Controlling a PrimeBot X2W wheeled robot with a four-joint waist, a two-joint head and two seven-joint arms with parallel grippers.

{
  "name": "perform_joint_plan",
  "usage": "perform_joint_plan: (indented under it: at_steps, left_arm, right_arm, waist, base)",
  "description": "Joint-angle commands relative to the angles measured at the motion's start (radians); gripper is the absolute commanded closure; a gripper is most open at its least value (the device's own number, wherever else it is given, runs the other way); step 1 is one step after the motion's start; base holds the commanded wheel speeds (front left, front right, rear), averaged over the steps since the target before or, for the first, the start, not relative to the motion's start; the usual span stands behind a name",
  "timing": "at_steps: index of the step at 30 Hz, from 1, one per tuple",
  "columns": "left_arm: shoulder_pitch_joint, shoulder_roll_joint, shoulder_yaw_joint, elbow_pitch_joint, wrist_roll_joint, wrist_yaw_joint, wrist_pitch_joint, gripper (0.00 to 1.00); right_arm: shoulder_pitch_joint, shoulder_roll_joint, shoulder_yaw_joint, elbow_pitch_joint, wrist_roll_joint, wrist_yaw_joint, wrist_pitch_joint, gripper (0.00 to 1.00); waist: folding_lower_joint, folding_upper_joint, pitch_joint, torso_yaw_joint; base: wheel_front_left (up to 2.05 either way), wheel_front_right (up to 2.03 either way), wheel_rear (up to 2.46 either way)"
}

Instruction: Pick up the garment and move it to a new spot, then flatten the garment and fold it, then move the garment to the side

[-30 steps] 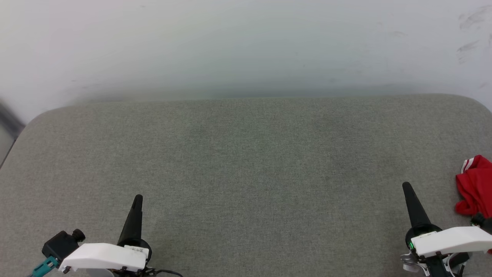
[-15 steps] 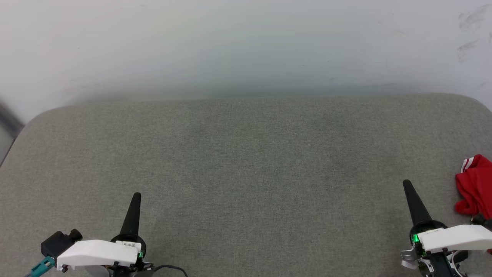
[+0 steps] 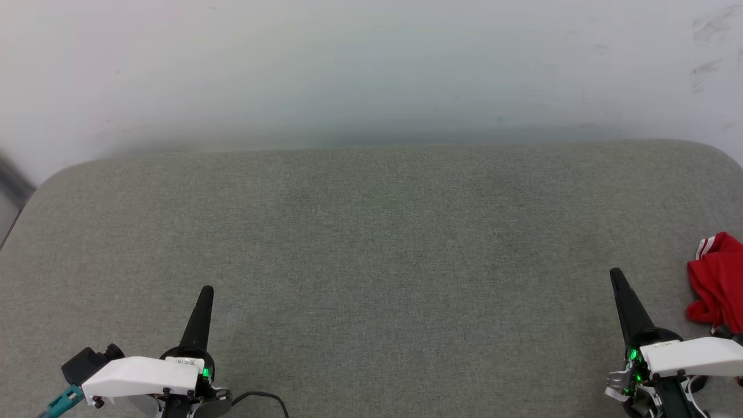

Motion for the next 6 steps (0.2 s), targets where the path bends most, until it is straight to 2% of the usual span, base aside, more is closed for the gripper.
perform_joint_plan:
  at_steps: [1,6]
  left_arm:
    - [-0.024,0.0,0.007,0.001,-0.025,-0.002,0.008,1.0]
    - [-0.029,-0.002,0.012,0.008,-0.065,-0.002,0.02,1.0]
  right_arm:
    - [-0.018,0.003,-0.003,0.0,0.026,0.0,0.008,1.0]
    - [-0.022,0.003,-0.004,0.006,0.066,0.0,0.012,1.0]
  waist:
    - [0.0,0.0,0.0,0.0]
    - [0.0,0.0,0.001,-0.001]
  base:
    - [0.0,0.0,0.0]
    - [0.0,0.0,0.0]
